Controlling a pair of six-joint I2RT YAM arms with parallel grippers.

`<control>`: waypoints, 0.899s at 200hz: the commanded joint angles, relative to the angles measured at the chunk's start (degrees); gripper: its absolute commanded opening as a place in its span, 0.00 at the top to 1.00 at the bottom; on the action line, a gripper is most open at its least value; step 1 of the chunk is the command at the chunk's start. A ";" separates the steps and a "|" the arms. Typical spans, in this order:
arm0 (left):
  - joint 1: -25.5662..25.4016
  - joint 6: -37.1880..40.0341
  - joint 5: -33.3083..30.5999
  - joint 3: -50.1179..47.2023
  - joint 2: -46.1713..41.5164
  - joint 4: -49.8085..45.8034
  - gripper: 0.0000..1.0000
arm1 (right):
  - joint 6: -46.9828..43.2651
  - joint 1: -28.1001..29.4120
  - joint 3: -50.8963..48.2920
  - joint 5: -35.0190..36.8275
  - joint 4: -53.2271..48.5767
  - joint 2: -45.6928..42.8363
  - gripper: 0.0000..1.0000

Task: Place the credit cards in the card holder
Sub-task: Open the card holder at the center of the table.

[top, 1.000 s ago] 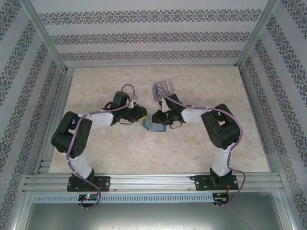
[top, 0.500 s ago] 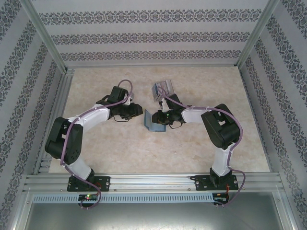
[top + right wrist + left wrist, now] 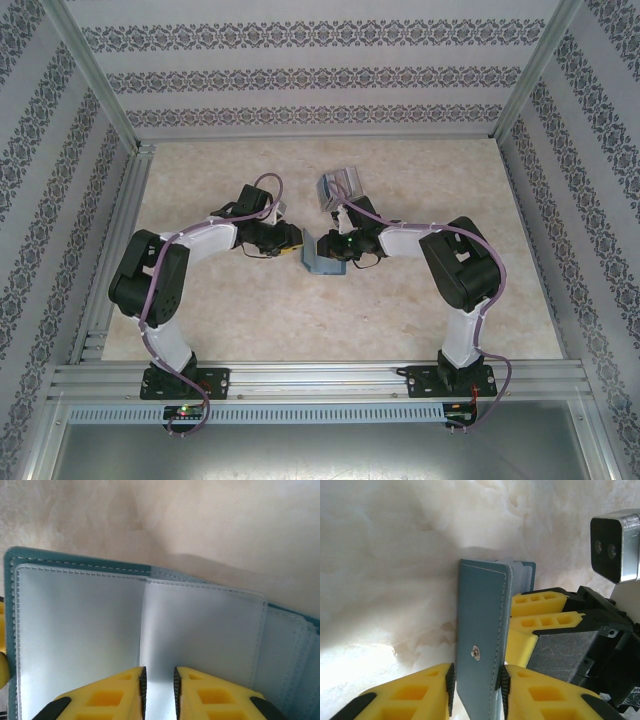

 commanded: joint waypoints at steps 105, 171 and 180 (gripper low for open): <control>-1.18 -1.91 2.29 -0.32 3.59 6.66 0.94 | -0.04 -0.74 -3.59 3.34 -4.76 3.47 0.75; -1.23 -3.74 3.35 0.85 1.21 8.37 1.00 | 4.00 -2.36 -6.29 -2.56 1.78 1.86 0.72; -1.32 -3.11 3.13 1.86 1.00 6.65 1.00 | 6.22 -3.26 -7.90 -4.97 5.43 0.41 0.72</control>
